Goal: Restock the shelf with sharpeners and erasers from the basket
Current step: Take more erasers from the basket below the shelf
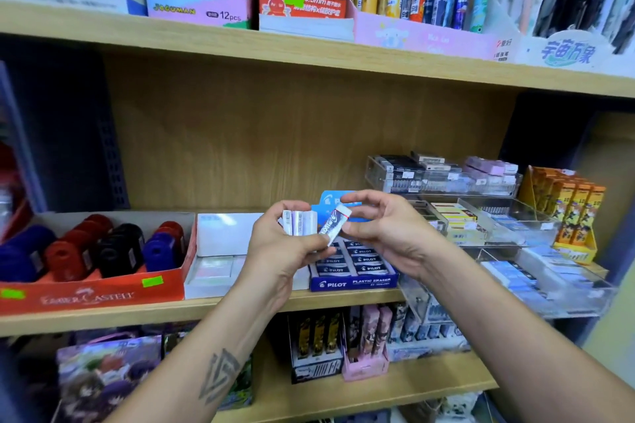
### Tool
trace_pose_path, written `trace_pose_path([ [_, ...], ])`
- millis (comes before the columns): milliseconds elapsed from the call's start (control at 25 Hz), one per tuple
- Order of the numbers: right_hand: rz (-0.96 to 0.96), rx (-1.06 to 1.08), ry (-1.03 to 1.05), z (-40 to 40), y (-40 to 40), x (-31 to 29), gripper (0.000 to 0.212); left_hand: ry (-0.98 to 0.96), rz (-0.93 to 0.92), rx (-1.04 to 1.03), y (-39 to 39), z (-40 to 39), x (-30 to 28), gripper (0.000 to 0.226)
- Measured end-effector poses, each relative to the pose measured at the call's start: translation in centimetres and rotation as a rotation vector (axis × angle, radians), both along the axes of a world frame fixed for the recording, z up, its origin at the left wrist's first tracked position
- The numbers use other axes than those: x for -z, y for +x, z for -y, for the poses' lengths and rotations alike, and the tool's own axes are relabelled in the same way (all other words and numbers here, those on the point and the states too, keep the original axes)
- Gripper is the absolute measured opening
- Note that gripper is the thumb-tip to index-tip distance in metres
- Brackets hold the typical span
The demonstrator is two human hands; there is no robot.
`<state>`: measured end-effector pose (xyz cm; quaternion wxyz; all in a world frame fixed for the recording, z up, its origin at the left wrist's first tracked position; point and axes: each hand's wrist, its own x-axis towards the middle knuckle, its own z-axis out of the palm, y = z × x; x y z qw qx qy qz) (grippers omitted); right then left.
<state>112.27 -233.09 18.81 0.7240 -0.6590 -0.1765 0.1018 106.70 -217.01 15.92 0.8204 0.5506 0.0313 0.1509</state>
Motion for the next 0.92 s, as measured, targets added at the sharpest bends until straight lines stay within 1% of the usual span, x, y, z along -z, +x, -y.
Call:
trace_pose_path([
  [160, -0.072, 0.128, -0.078, -1.0, -0.6, -0.1, 0.034, 0.028, 0.014, -0.092, 0.4, 0.1, 0.8, 0.047],
  [240, -0.055, 0.178, -0.138, -1.6, -0.7, -0.1, 0.035, 0.095, 0.033, -0.105, 0.6, 0.6, 1.1, 0.046],
  [320, -0.013, 0.198, -0.195, -2.3, -0.7, -0.4, 0.034, 0.120, 0.057, -0.104, 0.7, 1.0, 1.2, 0.045],
  [480, 0.026, 0.207, -0.326, -2.0, 0.2, -1.5, 0.035, -0.031, 0.061, 0.017, 0.4, 1.1, 0.7, 0.040],
  [520, 0.062, 0.229, -0.380, -1.8, 0.7, -1.6, 0.037, -0.061, 0.039, 0.045, 0.4, 0.9, 0.5, 0.040],
  [560, 0.155, 0.273, -0.479, -1.6, 1.3, -1.6, 0.036, -0.089, 0.009, 0.060, 0.5, 0.5, 0.3, 0.041],
  [640, 0.475, 0.328, -0.822, -1.1, 2.4, -1.6, 0.029, -0.160, -0.046, 0.057, 0.7, -0.7, -0.3, 0.047],
  [680, 0.618, 0.294, -1.006, -1.2, 2.6, -1.4, 0.027, -0.202, -0.064, 0.051, 0.9, -1.5, -0.5, 0.055],
  [720, 0.710, 0.236, -1.154, -1.4, 2.7, -0.8, 0.028, -0.236, -0.077, 0.045, 1.1, -2.1, -0.6, 0.064],
  [760, 0.761, 0.177, -1.249, -1.8, 2.8, -0.1, 0.030, -0.257, -0.087, 0.039, 1.2, -2.6, -0.6, 0.070],
  [840, 0.800, 0.117, -1.313, -2.7, 3.2, 1.4, 0.033, -0.265, -0.101, 0.035, 0.8, -3.0, -0.6, 0.070],
  [920, 0.806, 0.139, -1.311, -3.6, 3.5, 2.5, 0.030, -0.248, -0.110, 0.037, 0.5, -3.3, -0.3, 0.062],
])
